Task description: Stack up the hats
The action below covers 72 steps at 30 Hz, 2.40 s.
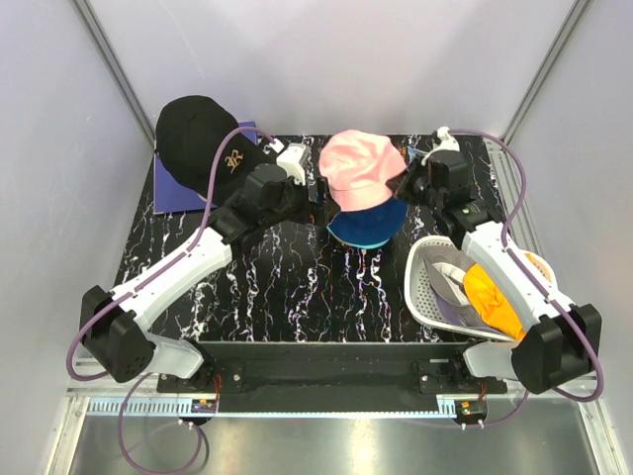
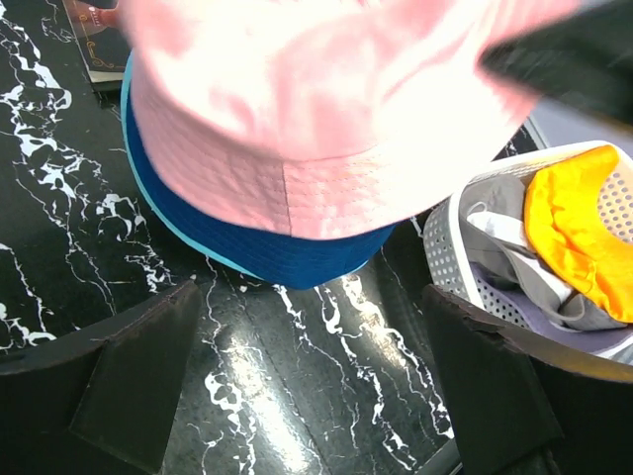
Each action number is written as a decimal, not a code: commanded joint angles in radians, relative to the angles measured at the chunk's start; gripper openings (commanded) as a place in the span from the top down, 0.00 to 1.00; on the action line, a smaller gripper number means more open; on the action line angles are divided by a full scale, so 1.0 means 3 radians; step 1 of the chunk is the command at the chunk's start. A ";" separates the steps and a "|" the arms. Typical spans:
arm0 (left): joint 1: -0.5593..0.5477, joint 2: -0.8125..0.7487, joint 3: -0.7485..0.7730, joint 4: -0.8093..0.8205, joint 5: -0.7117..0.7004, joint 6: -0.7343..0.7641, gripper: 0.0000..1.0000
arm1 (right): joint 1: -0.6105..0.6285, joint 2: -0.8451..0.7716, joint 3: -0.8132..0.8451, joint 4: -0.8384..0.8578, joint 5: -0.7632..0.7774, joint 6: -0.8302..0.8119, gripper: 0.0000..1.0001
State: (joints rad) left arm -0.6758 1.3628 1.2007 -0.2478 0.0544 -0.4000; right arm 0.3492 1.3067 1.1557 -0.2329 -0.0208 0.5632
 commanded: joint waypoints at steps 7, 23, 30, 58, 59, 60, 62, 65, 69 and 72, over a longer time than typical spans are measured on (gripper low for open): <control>0.0013 -0.0069 0.0109 0.0151 0.0034 -0.0297 0.03 | -0.0218 -0.0158 -0.0534 0.0009 -0.0462 -0.0011 1.00; 0.0105 0.0391 -0.0647 0.1618 0.0836 -0.1064 0.14 | -0.0218 0.0067 -0.0749 0.0398 -0.1265 -0.0221 0.91; 0.0171 0.0545 -0.0852 0.1982 0.0975 -0.1331 0.15 | -0.0218 0.0206 -0.0753 0.0383 -0.1414 -0.0221 0.75; 0.0340 0.0693 -0.1042 0.2559 0.0964 -0.1571 0.76 | -0.1292 -0.0214 -0.0345 -0.0129 -0.1259 -0.0615 0.26; 0.0345 0.0698 -0.1032 0.2534 0.0959 -0.1576 0.84 | -0.1292 -0.0169 -0.0309 -0.0053 -0.1301 -0.0574 0.26; 0.0350 0.0703 -0.1021 0.2458 0.0959 -0.1576 0.90 | -0.1292 -0.0077 -0.0278 0.0054 -0.1342 -0.0543 0.26; 0.0361 0.0709 -0.0986 0.2340 0.0934 -0.1581 1.00 | -0.1292 0.0026 -0.0171 0.0121 -0.1383 -0.0477 0.26; 0.0386 0.0647 -0.1001 0.2084 0.0791 -0.1576 1.00 | -0.1292 0.0215 -0.0033 0.0254 -0.1485 -0.0441 0.27; 0.0458 0.0637 -0.0981 0.1778 0.0612 -0.1561 1.00 | -0.1282 0.0430 0.0151 0.0372 -0.1613 -0.0400 0.27; 0.0529 0.0729 -0.0909 0.1594 0.0555 -0.1495 1.00 | -0.1256 0.0624 0.0259 0.0586 -0.1832 -0.0262 0.27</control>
State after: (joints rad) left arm -0.5594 1.5921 0.8936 0.3271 0.3077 -0.8680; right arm -0.0338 1.4433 1.1599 -0.1829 -0.4698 0.4339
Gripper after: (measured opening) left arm 0.050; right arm 0.735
